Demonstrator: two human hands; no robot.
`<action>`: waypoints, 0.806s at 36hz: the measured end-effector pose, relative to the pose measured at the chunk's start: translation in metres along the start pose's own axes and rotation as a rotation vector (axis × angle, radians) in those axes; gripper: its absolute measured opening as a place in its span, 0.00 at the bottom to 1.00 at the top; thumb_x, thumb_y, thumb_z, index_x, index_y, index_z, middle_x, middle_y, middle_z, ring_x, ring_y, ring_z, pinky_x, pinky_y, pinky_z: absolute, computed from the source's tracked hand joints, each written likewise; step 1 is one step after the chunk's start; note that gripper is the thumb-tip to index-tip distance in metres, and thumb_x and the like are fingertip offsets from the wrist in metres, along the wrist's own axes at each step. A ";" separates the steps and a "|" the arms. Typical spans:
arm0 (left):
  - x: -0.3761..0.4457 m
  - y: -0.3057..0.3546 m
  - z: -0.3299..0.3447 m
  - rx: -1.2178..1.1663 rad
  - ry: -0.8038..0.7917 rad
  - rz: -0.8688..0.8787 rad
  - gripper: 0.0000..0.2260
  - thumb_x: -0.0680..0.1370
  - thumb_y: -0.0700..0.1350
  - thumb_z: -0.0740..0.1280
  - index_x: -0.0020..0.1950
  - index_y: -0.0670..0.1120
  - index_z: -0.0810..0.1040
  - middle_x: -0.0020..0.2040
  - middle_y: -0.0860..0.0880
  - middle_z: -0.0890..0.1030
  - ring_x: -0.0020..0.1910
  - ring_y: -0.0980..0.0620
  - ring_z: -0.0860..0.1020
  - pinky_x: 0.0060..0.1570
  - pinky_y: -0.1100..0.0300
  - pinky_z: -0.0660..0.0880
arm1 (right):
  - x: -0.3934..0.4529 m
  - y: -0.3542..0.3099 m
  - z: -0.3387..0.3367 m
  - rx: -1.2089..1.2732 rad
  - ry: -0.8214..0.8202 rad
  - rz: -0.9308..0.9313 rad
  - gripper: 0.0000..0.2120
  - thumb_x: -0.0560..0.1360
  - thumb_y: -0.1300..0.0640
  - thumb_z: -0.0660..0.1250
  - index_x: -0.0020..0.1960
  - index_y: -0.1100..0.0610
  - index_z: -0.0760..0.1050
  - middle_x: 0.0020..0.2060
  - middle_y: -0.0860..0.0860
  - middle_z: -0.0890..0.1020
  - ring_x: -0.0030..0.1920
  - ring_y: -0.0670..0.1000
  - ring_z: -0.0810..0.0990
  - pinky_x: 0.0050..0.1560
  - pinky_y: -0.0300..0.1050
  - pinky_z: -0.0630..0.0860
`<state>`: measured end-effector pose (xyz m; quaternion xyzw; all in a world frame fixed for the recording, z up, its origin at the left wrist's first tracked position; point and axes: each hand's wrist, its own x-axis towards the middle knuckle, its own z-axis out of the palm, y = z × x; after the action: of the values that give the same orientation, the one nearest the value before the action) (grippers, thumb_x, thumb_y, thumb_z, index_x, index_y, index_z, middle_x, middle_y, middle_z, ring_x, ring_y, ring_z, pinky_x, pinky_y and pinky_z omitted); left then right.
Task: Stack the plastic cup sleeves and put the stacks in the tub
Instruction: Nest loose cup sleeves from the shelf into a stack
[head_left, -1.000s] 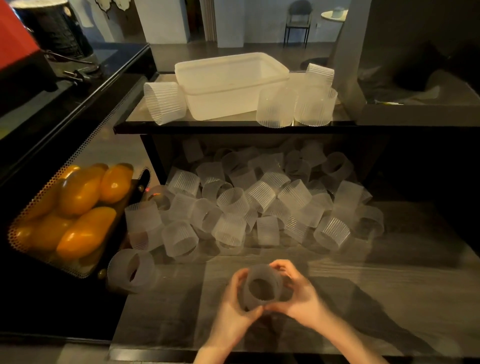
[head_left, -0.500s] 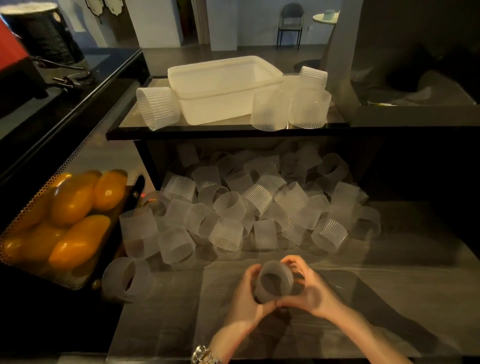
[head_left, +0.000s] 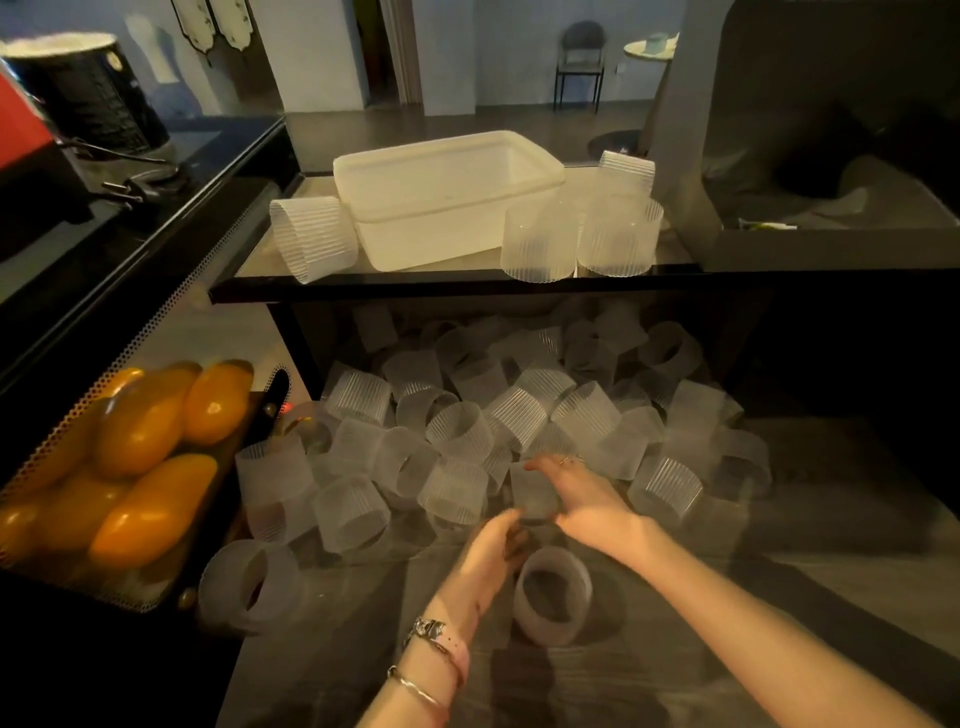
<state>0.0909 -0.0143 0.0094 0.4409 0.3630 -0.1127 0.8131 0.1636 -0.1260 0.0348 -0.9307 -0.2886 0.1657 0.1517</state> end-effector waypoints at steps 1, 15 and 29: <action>0.002 0.000 0.000 -0.024 0.004 -0.020 0.07 0.80 0.40 0.60 0.43 0.43 0.74 0.39 0.46 0.74 0.39 0.51 0.74 0.37 0.60 0.71 | 0.003 -0.001 0.001 -0.029 -0.027 0.014 0.33 0.72 0.63 0.68 0.72 0.50 0.59 0.71 0.50 0.64 0.70 0.52 0.63 0.65 0.48 0.68; 0.015 -0.027 -0.021 0.038 -0.094 0.154 0.09 0.77 0.35 0.63 0.55 0.42 0.78 0.46 0.46 0.84 0.42 0.52 0.83 0.35 0.64 0.77 | -0.009 0.028 0.022 0.393 0.003 0.208 0.37 0.68 0.53 0.74 0.72 0.52 0.62 0.66 0.51 0.69 0.65 0.49 0.69 0.65 0.41 0.68; 0.025 -0.035 -0.029 0.531 -0.015 0.362 0.25 0.74 0.32 0.67 0.69 0.41 0.66 0.67 0.45 0.71 0.66 0.50 0.70 0.66 0.53 0.69 | -0.025 0.042 0.058 0.725 0.126 0.225 0.24 0.66 0.60 0.76 0.56 0.45 0.70 0.51 0.43 0.79 0.53 0.44 0.78 0.56 0.38 0.74</action>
<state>0.0769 -0.0079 -0.0398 0.6941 0.2306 -0.0604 0.6792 0.1420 -0.1631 -0.0278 -0.8508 -0.0973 0.2151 0.4694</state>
